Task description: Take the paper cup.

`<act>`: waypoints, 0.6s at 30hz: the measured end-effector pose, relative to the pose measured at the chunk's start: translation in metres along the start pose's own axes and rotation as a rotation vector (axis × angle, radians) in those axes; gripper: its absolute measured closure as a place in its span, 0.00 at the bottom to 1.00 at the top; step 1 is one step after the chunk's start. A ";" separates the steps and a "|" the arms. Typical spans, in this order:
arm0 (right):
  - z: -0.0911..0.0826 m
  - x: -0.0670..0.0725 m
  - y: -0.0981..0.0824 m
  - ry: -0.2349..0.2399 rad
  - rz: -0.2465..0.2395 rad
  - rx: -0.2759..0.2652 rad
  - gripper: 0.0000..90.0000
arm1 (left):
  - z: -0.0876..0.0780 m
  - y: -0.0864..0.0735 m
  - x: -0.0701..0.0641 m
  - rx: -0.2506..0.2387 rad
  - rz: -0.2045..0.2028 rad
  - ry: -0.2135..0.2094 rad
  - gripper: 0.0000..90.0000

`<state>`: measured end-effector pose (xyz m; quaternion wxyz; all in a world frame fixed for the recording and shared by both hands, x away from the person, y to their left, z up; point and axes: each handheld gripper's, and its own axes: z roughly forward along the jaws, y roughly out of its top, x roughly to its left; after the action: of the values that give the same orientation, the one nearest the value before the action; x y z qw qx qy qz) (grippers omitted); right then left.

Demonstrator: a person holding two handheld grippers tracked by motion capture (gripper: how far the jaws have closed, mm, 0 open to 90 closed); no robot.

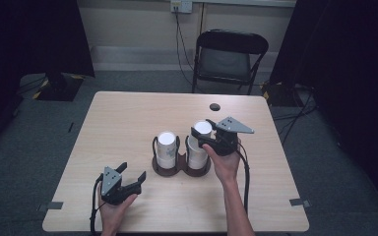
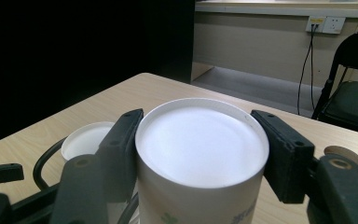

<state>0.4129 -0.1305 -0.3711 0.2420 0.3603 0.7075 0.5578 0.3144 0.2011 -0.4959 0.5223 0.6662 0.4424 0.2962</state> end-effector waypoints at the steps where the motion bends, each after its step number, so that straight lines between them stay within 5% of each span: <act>1: -0.001 0.000 0.001 -0.001 0.001 0.001 0.41 | 0.000 0.000 0.000 0.000 0.000 0.000 0.23; 18: -0.008 0.002 0.011 0.006 0.012 -0.041 0.41 | 0.000 0.000 0.000 -0.003 -0.016 0.008 0.22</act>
<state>0.4086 -0.1326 -0.3587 0.2438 0.3578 0.6945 0.5747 0.3145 0.2013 -0.4961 0.5240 0.6607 0.4493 0.2952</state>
